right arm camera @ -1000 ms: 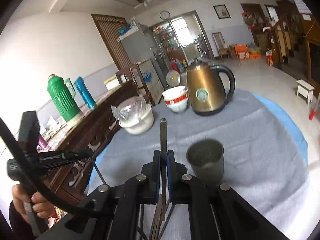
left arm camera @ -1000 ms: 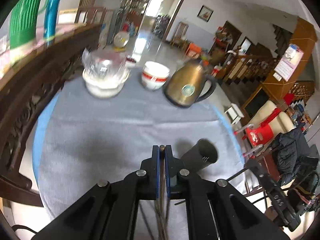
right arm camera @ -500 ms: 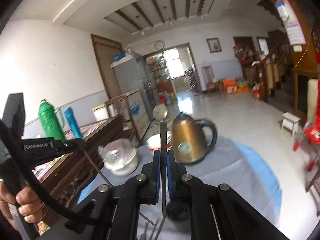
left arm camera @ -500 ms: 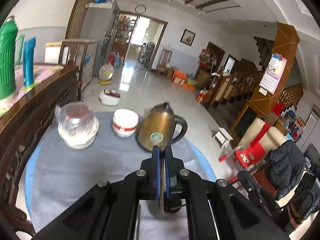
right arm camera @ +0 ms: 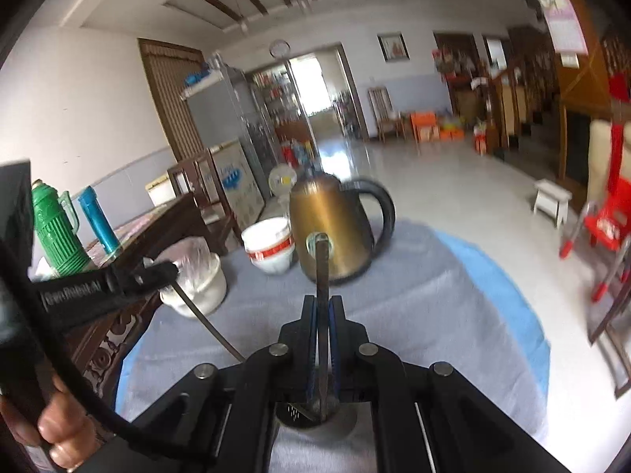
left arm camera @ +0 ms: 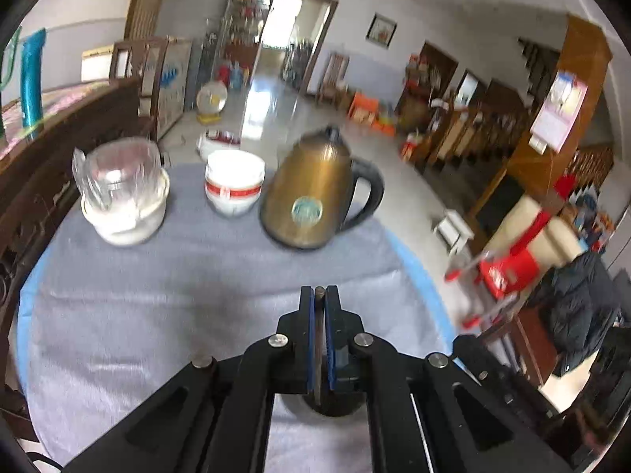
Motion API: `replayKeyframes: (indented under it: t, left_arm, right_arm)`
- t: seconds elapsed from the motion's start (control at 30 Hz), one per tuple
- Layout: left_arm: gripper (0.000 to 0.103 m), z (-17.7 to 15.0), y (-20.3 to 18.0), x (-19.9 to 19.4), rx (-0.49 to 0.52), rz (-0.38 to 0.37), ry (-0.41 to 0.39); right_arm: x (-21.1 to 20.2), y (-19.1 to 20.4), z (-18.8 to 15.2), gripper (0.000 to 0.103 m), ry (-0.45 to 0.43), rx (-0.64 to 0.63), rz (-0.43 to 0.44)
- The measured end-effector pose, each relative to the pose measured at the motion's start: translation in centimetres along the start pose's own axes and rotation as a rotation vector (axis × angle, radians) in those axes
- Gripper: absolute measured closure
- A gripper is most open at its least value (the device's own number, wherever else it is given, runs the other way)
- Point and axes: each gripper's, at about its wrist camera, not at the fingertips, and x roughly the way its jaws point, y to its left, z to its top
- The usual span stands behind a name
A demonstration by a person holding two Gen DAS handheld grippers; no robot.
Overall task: Organize utensils
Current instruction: 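Lift chopsticks over the grey cup and open both tools to drop them in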
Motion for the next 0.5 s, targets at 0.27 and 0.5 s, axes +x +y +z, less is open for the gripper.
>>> replayKeyframes:
  t: [0.27, 0.5]
  left_arm:
    - [0.046, -2.5, 3.0, -1.0, 0.023, -0.006, 0.06]
    - [0.046, -6.4, 8.8, -3.4, 0.044, 0.074, 0.086]
  right_arm:
    - [0.4, -2.8, -1.9, 0.052, 0.087, 0.183, 0.204]
    - [-3.1, -4.9, -4.0, 0.042, -0.012, 0.237, 0.265]
